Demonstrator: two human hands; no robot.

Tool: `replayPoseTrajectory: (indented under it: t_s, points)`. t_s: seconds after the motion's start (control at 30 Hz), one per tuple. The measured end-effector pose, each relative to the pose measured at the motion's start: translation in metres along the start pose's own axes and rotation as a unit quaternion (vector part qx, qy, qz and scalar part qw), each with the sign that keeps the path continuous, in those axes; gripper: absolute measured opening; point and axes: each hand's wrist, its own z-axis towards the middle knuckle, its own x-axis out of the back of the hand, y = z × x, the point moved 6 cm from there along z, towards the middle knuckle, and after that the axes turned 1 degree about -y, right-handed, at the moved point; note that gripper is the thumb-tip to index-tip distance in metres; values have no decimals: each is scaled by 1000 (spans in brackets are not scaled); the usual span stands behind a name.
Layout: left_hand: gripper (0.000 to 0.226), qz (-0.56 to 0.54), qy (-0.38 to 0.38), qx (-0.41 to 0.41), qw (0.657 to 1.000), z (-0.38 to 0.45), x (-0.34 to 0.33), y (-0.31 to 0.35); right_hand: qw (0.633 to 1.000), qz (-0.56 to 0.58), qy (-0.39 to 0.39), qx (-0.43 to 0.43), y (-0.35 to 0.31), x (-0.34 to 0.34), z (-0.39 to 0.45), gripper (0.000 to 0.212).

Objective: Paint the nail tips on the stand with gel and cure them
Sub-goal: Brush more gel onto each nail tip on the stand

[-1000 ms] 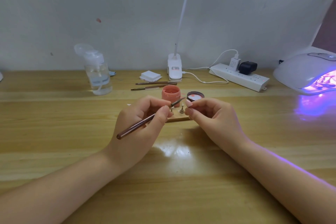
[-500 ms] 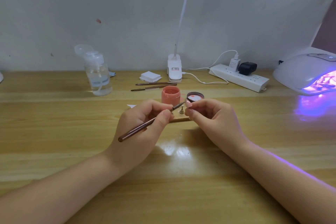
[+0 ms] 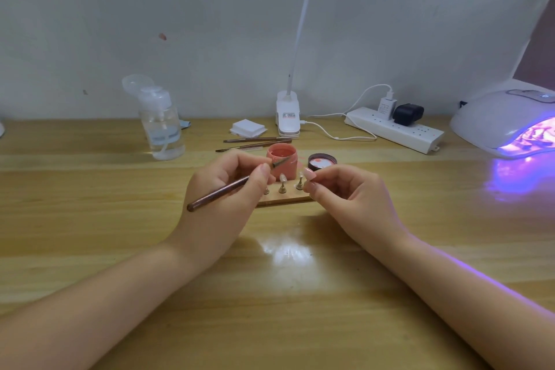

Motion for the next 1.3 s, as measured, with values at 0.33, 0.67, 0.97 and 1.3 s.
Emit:
replayPoseTrajectory:
  t_s: [0.33,0.67,0.97,1.3]
  points:
    - [16,286,-14,27,958,100,4,24,1000,-2,19,-4,1,1,2,8]
    - [32,358,-139,124,915,120,-37,-1,1000,-15,21,2,1,1,1,7]
    - [14,248,-77,198,945,122,-16,-21,999,-31,23,1,3,2,2,5]
    - [16,-5,41,330,943,101,29,-54,999,-43,16,-3,3,1,2,4]
